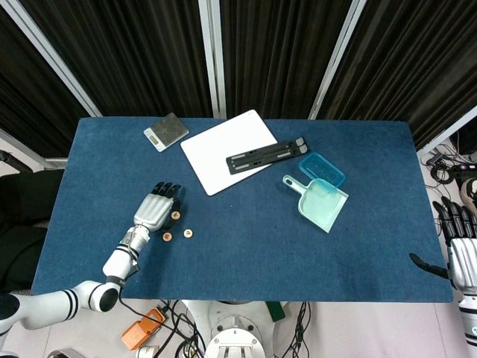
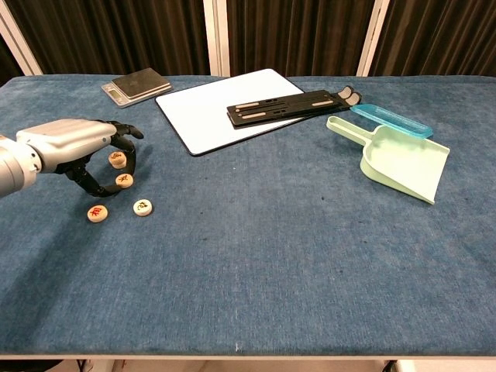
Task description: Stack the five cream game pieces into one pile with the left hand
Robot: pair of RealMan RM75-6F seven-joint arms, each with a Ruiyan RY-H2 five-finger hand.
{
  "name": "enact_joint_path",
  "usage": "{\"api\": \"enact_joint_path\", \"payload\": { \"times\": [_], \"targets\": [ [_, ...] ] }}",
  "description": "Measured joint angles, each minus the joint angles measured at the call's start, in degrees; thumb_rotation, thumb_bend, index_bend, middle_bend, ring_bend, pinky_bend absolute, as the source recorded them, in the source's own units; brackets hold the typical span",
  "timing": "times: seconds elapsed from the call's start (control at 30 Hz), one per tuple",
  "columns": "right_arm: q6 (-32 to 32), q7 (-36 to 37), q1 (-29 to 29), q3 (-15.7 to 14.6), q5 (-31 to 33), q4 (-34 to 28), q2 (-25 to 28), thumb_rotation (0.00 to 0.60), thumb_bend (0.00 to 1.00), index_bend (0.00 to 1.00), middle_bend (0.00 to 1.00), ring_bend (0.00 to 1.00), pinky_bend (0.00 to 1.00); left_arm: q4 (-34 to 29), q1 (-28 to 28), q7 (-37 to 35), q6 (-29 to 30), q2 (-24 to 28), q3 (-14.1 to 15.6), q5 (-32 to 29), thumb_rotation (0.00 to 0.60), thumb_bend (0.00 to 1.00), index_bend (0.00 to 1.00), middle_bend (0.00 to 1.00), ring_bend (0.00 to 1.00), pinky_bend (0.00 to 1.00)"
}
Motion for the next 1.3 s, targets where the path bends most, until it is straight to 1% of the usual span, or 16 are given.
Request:
{"api": "enact_joint_path", "payload": {
  "times": [0.17,0.3,0.53,0.8,1.3],
  "targets": [
    [0.27,0.05,-0.08,0.12,-0.05,-0.01,0.02,0.6,0.16,0.0,0.0,0.0,0.0,-1.25,0.16,-1.09,0.82,1.24,-0.81,0.65,0.6,0.37,0.5,0.05,0.0,0.0],
    [0.2,0.05,-0.05,0.14,-0.06,-0.01,0.0,0.6,0.16,0.0,0.0,0.0,0.0,-2.47,0.15,-2.21,1.43,2.75,-2.35,0.59,0.6,0.37,0.5,0.05,0.0,0.0],
    [0.27,0.35,-0.16,0.15,0.05,0.3,-0.1,0.6,0.16,0.0,0.0,0.0,0.0,-1.51,-0.55,-1.62,0.37,3.29,-4.06,-2.9,0.6,0.35,0.5,0.05,0.0,0.0],
    [0.14,0.41,-0.2,0.12,0.15,0.42,-0.19,0.6,0.16,0.0,0.0,0.0,0.0,0.84,-0.98,-0.47,-0.91,2.29,-4.24,-5.65,0.6,0.34,0.5,0.05,0.0,0.0],
    [0.21,0.16,-0.34,0.16,0.26,0.17,-0.02,0.6,0.16,0.0,0.0,0.0,0.0,1.87,-1.6,0.36,-1.13,1.19,-4.16,-6.23,0.6,0.33,0.5,0.05,0.0,0.0]
  ]
}}
